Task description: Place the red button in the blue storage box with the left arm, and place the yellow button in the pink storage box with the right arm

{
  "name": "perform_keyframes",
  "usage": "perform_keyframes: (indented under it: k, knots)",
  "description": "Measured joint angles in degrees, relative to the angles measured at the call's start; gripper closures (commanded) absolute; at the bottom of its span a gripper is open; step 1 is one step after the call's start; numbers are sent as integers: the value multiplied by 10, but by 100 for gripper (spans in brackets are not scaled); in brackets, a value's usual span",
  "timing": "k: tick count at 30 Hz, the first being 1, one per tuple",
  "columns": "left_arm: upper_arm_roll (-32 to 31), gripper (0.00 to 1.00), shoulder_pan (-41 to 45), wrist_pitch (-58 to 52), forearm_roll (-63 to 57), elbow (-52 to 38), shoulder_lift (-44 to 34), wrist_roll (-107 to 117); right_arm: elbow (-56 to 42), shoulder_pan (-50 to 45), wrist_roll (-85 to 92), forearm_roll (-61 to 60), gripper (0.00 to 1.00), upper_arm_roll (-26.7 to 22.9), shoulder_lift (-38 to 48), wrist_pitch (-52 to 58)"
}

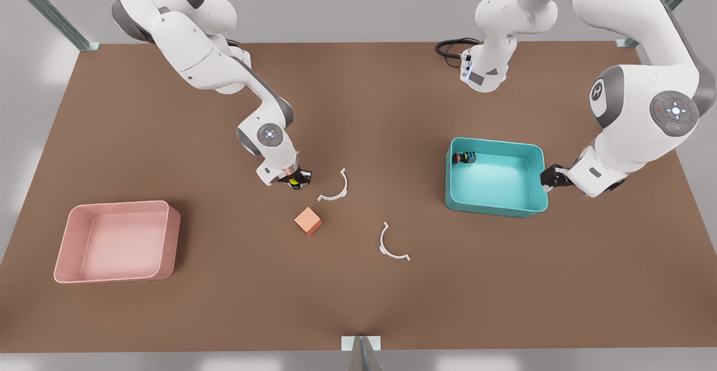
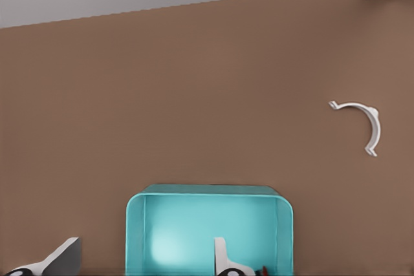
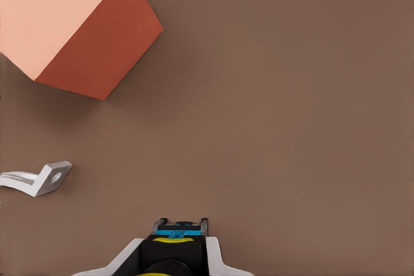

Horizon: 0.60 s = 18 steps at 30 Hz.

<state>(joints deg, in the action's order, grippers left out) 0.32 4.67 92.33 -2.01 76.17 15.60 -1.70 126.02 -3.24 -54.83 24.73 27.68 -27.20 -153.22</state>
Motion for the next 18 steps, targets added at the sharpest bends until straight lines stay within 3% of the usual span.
perform_keyframes:
  k: [6, 10, 18]
  knots:
    - [0, 0, 3, -15, -2, 0, -1, 13, -26, 52, 6, 3, 57, 12, 41, 15]
    - [1, 0, 4, -19, -2, 0, 2, 19, -92, 150, 37, 1, 56, 56, 48, 67]
    - [1, 0, 4, -21, -1, 0, 3, 28, -215, 238, 152, -21, 56, 53, 29, 192]
